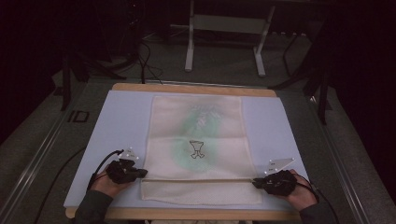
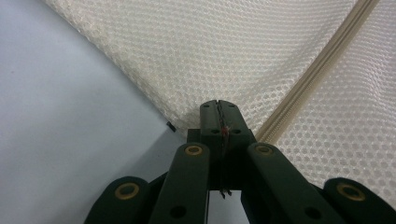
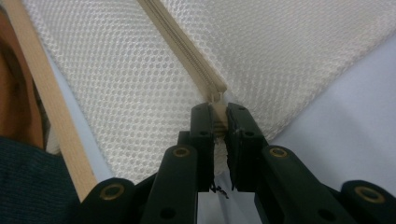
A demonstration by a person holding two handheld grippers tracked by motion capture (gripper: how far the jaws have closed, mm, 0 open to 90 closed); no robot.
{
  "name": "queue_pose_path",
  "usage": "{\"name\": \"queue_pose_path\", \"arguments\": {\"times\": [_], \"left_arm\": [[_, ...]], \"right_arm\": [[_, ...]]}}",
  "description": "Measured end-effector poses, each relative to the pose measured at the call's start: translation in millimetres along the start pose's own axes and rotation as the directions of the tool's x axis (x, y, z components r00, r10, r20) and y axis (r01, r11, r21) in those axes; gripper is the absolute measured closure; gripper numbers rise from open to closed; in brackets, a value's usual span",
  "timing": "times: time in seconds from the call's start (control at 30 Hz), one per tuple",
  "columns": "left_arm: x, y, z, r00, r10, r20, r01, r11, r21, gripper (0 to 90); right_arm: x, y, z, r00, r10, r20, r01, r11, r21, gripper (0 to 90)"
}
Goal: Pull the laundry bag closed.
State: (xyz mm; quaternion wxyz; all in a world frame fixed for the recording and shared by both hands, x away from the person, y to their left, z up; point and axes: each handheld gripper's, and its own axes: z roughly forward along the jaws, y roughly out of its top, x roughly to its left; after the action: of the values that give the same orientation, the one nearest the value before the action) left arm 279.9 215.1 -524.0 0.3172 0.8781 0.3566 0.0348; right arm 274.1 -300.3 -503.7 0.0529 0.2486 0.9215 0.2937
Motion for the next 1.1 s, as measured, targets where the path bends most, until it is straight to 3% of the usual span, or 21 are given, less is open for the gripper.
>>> {"name": "queue_pose_path", "arguments": {"times": [0.23, 0.37, 0.5, 0.73, 0.93, 1.1], "left_arm": [[-1.4, 0.8, 0.3, 0.9998, 0.007, -0.016, -0.007, 1.0000, -0.001, 89.8], [-0.6, 1.0, 0.6, 0.9998, 0.007, -0.018, -0.008, 0.9999, -0.007, 89.7], [0.0, 1.0, 0.9, 0.9998, 0.002, -0.020, -0.002, 0.9999, -0.016, 89.6], [0.3, 0.4, -0.2, 0.9997, 0.017, -0.018, -0.017, 0.9985, -0.052, 83.3], [2.7, -0.2, -4.1, 0.9985, 0.018, -0.052, -0.023, 0.9962, -0.084, 80.9], [9.2, -2.5, -7.6, 0.9950, -0.021, -0.098, 0.009, 0.9927, -0.120, 77.7]], "right_arm": [[2.0, -0.7, 2.7, 1.0000, 0.000, -0.007, 0.000, 1.000, 0.007, 81.8], [0.7, -2.6, 3.0, 1.0000, 0.005, -0.001, -0.005, 1.000, -0.005, 76.8], [-3.5, -7.7, 0.8, 0.9989, 0.047, -0.004, -0.048, 0.997, -0.065, 66.3], [-8.0, -9.8, -2.8, 0.9963, 0.084, 0.020, -0.080, 0.986, -0.148, 58.6], [-9.9, -10.1, -4.2, 0.9874, 0.138, 0.078, -0.121, 0.974, -0.190, 56.4], [-12.7, -10.9, -2.3, 0.9685, 0.195, 0.155, -0.158, 0.962, -0.223, 54.9]]}}
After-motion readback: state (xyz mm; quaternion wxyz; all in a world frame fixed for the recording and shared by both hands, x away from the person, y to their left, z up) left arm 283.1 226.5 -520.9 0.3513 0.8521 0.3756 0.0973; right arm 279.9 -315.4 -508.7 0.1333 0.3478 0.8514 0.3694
